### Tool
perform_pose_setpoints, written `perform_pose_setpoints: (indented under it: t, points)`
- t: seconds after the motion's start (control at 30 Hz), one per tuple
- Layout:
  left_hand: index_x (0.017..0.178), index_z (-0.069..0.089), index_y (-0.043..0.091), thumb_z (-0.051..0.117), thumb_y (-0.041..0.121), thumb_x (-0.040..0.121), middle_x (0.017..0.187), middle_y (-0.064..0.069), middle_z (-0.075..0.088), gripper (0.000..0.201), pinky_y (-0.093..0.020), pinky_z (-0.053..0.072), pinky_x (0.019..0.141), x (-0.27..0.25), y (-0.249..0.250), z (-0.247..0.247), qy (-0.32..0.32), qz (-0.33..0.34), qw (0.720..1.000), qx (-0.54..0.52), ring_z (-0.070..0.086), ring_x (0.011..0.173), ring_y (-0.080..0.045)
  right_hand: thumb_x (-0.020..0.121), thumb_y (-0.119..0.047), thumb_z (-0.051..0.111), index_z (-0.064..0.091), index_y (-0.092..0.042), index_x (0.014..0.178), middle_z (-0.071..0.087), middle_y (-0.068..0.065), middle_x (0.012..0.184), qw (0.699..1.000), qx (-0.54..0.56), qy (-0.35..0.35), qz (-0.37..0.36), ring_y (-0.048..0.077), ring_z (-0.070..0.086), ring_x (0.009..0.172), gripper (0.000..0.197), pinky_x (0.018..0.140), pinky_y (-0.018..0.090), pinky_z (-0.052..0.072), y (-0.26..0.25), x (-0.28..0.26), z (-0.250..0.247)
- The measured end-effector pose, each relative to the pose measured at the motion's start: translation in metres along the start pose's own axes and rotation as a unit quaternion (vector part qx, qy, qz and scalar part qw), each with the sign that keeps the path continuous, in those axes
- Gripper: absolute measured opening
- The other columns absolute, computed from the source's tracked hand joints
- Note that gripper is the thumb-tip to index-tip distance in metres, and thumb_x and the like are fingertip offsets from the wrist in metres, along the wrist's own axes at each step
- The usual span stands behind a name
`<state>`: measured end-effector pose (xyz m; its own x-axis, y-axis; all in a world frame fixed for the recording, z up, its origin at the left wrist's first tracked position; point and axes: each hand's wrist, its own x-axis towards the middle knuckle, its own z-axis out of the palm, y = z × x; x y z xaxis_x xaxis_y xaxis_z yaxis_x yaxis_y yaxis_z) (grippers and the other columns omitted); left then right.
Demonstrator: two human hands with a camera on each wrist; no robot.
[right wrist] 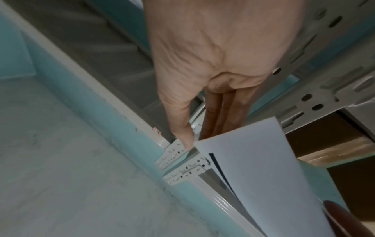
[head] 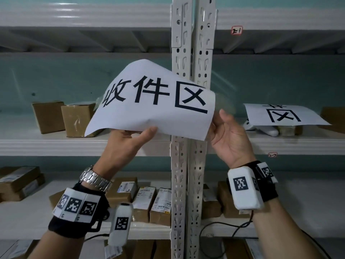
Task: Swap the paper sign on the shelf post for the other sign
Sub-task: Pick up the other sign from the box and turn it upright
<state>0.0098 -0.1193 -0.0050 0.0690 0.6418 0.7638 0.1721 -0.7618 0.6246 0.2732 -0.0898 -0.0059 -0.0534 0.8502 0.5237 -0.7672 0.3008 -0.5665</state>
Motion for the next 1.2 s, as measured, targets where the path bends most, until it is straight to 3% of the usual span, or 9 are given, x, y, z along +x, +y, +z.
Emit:
perform_pose_setpoints:
  t: [0.07,0.2,0.47,0.53,0.63,0.8,0.93,1.1,1.2]
  points:
    - [0.09,0.076,0.047,0.074,0.048,0.075,0.099,0.019,0.077,0.015,-0.033,0.054,0.092,0.0,0.001,-0.001,-0.008,-0.004,1.0,0.004,0.073,0.099,-0.007,0.092,-0.021,0.063,0.07,-0.012,0.119,0.074,0.008,0.113,1.0,-0.009,0.008,-0.001,0.019,0.069,0.103,0.029,0.098,0.034,0.052,0.001,0.0,0.004]
    - [0.093,0.075,0.03,0.08,0.036,0.083,0.102,0.019,0.077,0.013,-0.025,0.055,0.09,-0.002,0.001,0.001,-0.019,0.009,0.999,0.029,0.072,0.099,-0.005,0.084,-0.016,0.066,0.078,-0.016,0.103,0.076,0.008,0.11,0.999,-0.044,0.012,0.013,0.021,0.07,0.102,0.022,0.094,0.041,0.056,0.005,-0.002,0.015]
    - [0.12,0.053,0.03,0.09,0.024,0.07,0.109,0.03,0.058,0.062,0.004,0.039,0.084,0.0,-0.005,-0.006,-0.052,0.022,0.983,0.173,0.059,0.099,0.009,0.077,-0.004,0.069,0.074,-0.02,0.104,0.077,0.0,0.102,0.989,-0.133,-0.018,-0.062,0.017,0.071,0.096,0.031,0.085,0.035,0.059,0.009,-0.003,0.026]
    - [0.118,0.054,0.031,0.091,0.022,0.07,0.111,0.02,0.061,0.062,-0.006,0.043,0.092,0.005,-0.015,-0.013,-0.049,0.025,0.976,0.212,0.058,0.104,-0.003,0.08,-0.004,0.067,0.07,-0.017,0.11,0.077,0.001,0.107,0.989,-0.121,-0.031,-0.081,0.02,0.069,0.102,0.033,0.088,0.038,0.058,0.006,-0.003,0.028]
    - [0.13,0.055,0.02,0.09,0.018,0.072,0.129,-0.004,0.061,0.068,-0.041,0.047,0.105,0.015,-0.038,-0.023,-0.039,0.039,0.965,0.258,0.056,0.119,-0.022,0.083,-0.004,0.066,0.068,-0.014,0.113,0.077,0.001,0.109,0.988,-0.11,-0.043,-0.094,0.02,0.069,0.106,0.033,0.085,0.036,0.058,0.003,-0.003,0.032]
    - [0.132,0.056,0.012,0.089,0.01,0.069,0.126,-0.008,0.066,0.071,-0.046,0.054,0.093,0.021,-0.067,-0.03,-0.092,-0.028,0.944,0.316,0.063,0.11,-0.027,0.085,-0.002,0.065,0.074,-0.021,0.106,0.076,0.001,0.111,0.989,-0.11,-0.042,-0.094,0.02,0.068,0.109,0.03,0.093,0.043,0.057,0.003,-0.003,0.038]
    - [0.125,0.053,0.026,0.08,0.014,0.084,0.111,0.011,0.059,0.051,-0.012,0.043,0.071,0.022,-0.075,-0.036,-0.151,-0.126,0.928,0.318,0.057,0.101,-0.012,0.087,-0.003,0.066,0.071,-0.017,0.112,0.076,0.002,0.112,0.987,-0.118,-0.051,-0.094,0.023,0.066,0.112,0.029,0.097,0.045,0.054,0.003,-0.003,0.038]
    - [0.131,0.054,0.012,0.078,0.011,0.083,0.118,-0.004,0.057,0.053,-0.023,0.043,0.079,0.021,-0.079,-0.05,-0.165,-0.129,0.92,0.332,0.055,0.11,-0.026,0.088,-0.001,0.064,0.074,-0.019,0.107,0.077,0.001,0.109,0.987,-0.113,-0.059,-0.097,0.021,0.068,0.108,0.029,0.098,0.044,0.054,0.004,-0.004,0.04]
    - [0.139,0.042,0.015,0.065,0.007,0.096,0.117,-0.002,0.044,0.05,-0.01,0.035,0.068,0.024,-0.076,-0.059,-0.179,-0.192,0.885,0.384,0.044,0.107,-0.016,0.087,-0.001,0.061,0.076,-0.022,0.102,0.078,-0.001,0.105,0.987,-0.103,-0.066,-0.099,0.018,0.07,0.102,0.029,0.089,0.038,0.058,0.004,-0.005,0.041]
